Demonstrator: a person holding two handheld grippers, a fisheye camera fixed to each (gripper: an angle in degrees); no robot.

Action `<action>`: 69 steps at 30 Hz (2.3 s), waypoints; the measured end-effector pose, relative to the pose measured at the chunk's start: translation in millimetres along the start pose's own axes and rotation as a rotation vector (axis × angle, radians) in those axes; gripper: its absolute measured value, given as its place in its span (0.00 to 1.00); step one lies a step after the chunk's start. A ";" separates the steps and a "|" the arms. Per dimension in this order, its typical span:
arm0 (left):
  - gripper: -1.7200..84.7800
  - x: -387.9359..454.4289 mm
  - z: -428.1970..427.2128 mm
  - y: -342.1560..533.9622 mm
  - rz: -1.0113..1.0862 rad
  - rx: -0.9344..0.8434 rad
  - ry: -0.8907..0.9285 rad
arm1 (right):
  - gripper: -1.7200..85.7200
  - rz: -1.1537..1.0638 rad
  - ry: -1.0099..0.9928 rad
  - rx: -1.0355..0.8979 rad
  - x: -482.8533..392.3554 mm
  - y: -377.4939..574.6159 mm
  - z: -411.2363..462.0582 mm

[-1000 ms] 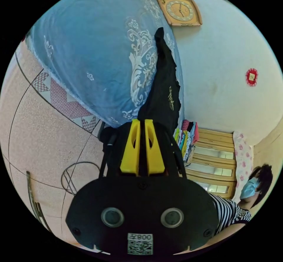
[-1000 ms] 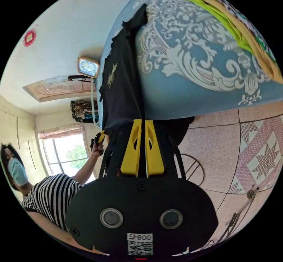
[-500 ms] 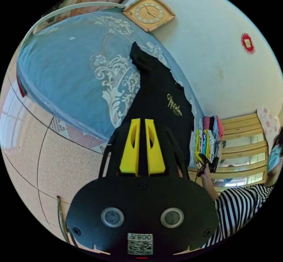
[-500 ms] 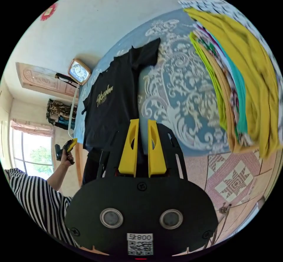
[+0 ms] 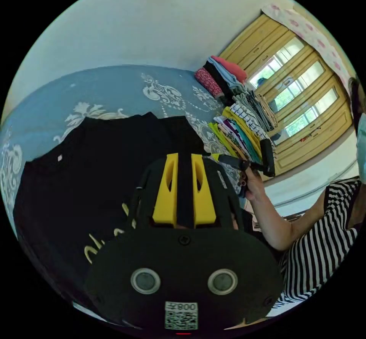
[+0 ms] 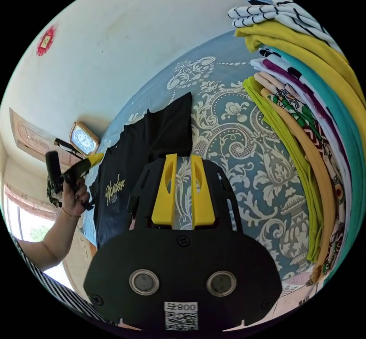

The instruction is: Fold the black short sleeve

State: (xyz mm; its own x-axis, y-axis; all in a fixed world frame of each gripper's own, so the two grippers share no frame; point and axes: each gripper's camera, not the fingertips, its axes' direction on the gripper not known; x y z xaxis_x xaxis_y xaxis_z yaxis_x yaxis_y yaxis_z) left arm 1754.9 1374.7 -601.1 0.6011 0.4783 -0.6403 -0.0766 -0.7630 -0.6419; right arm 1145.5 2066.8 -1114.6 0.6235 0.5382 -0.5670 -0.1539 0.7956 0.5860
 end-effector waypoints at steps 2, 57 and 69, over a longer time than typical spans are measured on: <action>0.10 11.8 60.8 -72.1 0.111 -0.062 0.006 | 0.10 -0.014 0.022 0.008 -6.2 0.1 3.2; 0.05 -281.7 336.8 -470.9 -0.025 -0.092 0.010 | 0.03 -0.819 -0.178 -0.218 -281.3 -78.5 117.1; 0.09 -318.0 353.9 -471.6 -0.080 -0.104 -0.070 | 0.02 -0.706 -0.210 -0.366 -282.5 -111.1 151.9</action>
State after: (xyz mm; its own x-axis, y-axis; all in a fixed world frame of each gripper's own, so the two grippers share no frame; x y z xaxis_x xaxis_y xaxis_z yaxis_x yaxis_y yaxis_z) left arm 1318.3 1736.4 -244.1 0.5449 0.5654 -0.6191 0.0543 -0.7606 -0.6469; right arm 1102.9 1784.1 -931.5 0.7918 -0.1571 -0.5902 0.1104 0.9872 -0.1147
